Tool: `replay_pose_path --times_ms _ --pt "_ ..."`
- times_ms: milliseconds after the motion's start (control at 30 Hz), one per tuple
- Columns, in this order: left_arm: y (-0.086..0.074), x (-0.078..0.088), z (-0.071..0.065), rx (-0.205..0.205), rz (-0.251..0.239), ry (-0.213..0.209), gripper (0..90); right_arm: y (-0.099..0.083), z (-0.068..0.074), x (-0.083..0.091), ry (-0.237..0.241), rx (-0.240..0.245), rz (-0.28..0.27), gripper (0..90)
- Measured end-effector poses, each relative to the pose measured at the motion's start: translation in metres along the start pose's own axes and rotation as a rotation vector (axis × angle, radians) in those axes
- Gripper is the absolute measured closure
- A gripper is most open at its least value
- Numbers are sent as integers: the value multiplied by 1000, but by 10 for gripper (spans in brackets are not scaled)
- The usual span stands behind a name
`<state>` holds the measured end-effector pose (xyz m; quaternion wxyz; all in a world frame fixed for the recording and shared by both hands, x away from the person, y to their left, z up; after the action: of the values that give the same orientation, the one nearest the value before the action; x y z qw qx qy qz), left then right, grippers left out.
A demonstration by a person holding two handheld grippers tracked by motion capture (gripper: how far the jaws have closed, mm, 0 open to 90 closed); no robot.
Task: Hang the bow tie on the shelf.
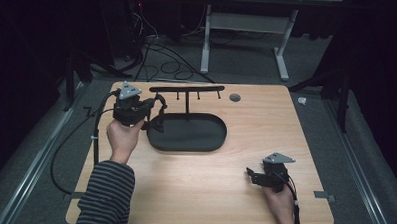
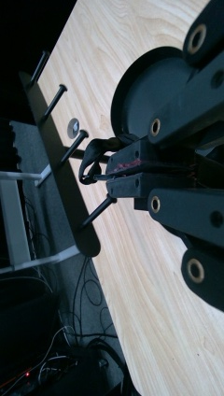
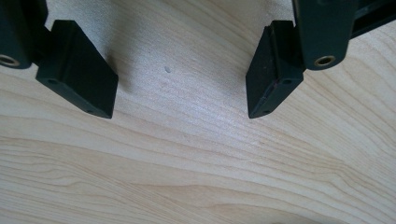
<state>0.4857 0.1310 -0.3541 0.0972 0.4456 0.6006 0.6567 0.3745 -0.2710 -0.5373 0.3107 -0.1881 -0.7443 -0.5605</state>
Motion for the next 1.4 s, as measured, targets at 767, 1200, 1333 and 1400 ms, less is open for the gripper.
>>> replay_pose_path --times_ms 767,1200,1333,1400 --pt "3 -14 22 34 0 59 874 0 0 0 1 1 0 265" --pt "-1 -23 28 36 19 90 873 0 0 0 1 0 -1 265" --pt "-1 -25 29 40 18 93 870 0 0 0 1 1 -1 265" --pt "-2 -26 29 41 26 90 869 0 0 0 1 1 -1 265"
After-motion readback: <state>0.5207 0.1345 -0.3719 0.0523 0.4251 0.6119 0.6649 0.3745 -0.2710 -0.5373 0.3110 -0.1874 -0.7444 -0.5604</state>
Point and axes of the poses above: each handheld gripper's, and its own axes: x roughly backward along the jaws, y roughly out of its top, z roughly to its left, the point moved 5 cm from there along -x, roughly forward along the jaws, and after that the axes turned 14 degrees about -y, right-handed, at the moved point
